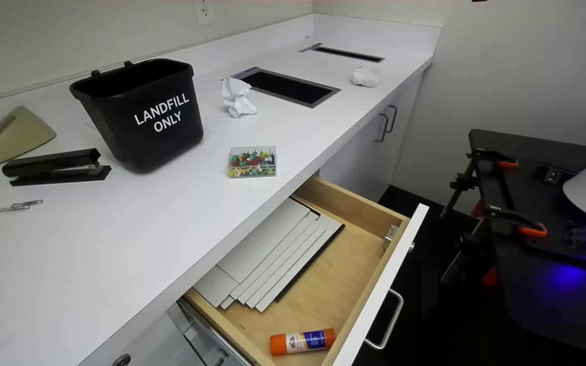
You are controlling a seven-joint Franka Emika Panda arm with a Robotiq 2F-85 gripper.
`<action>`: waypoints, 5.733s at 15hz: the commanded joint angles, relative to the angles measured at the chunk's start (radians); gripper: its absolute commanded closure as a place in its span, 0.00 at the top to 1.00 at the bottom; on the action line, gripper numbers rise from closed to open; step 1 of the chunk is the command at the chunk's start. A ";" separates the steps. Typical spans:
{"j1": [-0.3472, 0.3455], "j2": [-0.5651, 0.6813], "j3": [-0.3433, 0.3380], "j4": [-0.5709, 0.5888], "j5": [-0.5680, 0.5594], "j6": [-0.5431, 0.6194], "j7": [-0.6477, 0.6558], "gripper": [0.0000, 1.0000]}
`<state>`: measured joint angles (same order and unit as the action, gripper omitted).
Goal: Close the drawer
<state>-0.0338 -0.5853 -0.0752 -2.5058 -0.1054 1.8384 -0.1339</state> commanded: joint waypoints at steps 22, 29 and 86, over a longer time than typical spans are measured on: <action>0.402 0.254 0.381 -0.009 -0.037 0.115 -0.132 1.00; 0.406 0.259 0.382 -0.006 -0.027 0.093 -0.113 1.00; 0.437 1.093 0.422 0.099 -1.603 0.794 -0.472 0.00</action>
<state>0.3973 0.4380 0.3625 -2.4737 -1.6395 2.6858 -0.6053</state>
